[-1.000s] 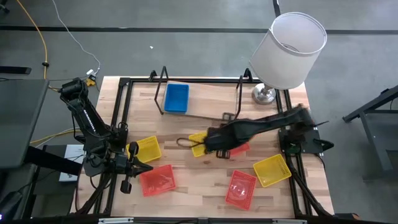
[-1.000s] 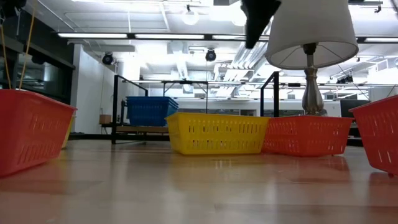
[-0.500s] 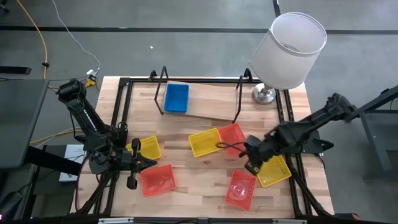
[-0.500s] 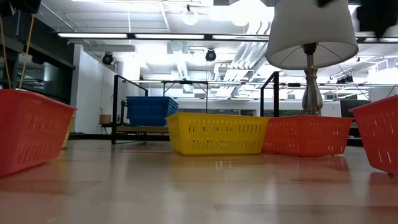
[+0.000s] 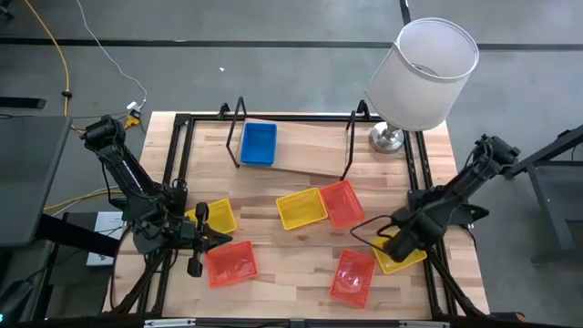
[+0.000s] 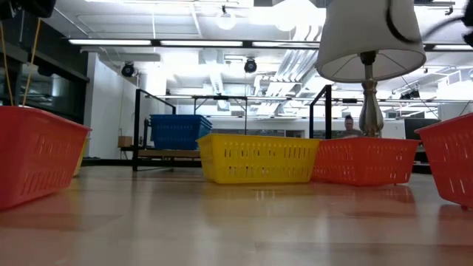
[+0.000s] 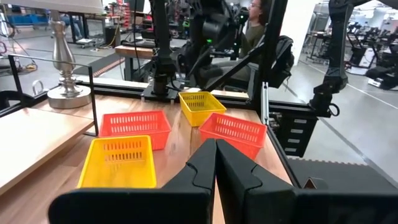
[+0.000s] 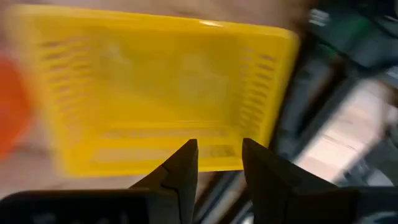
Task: Stack baskets on shelf by color
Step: Put the bottom right yellow bin on the shelf
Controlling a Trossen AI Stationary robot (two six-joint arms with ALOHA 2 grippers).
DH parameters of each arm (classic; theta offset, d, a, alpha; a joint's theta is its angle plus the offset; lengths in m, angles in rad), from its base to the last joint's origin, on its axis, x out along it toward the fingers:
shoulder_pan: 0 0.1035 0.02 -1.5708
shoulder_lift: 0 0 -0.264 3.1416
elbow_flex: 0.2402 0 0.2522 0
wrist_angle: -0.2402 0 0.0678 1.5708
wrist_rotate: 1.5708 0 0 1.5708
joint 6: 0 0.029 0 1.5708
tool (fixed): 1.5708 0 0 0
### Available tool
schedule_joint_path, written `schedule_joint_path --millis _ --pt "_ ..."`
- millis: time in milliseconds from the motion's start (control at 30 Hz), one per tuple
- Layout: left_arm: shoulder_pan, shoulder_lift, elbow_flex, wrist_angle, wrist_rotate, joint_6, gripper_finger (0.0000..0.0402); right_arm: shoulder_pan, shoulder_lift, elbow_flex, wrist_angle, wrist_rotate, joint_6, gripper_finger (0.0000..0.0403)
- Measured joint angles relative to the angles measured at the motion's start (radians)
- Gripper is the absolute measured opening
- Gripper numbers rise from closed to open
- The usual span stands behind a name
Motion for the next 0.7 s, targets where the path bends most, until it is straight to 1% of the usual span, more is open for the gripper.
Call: schedule_joint_path --millis 100,200,533,700 --pt "0.0 0.0 0.0 0.0 0.0 0.001 0.0 0.015 0.0 -0.033 -0.03 -0.011 0.057 0.0114" --pt "0.0 0.0 0.0 0.0 0.0 0.001 0.0 0.017 0.0 -0.07 -0.021 -0.011 0.082 0.0114" --pt "0.0 0.0 0.0 0.0 0.0 -0.002 0.0 0.017 0.0 -0.247 0.101 -0.023 0.096 0.0114" --pt "0.0 0.0 0.0 0.0 0.0 -0.002 0.0 0.021 0.001 -0.253 0.117 -0.011 0.125 0.0114"
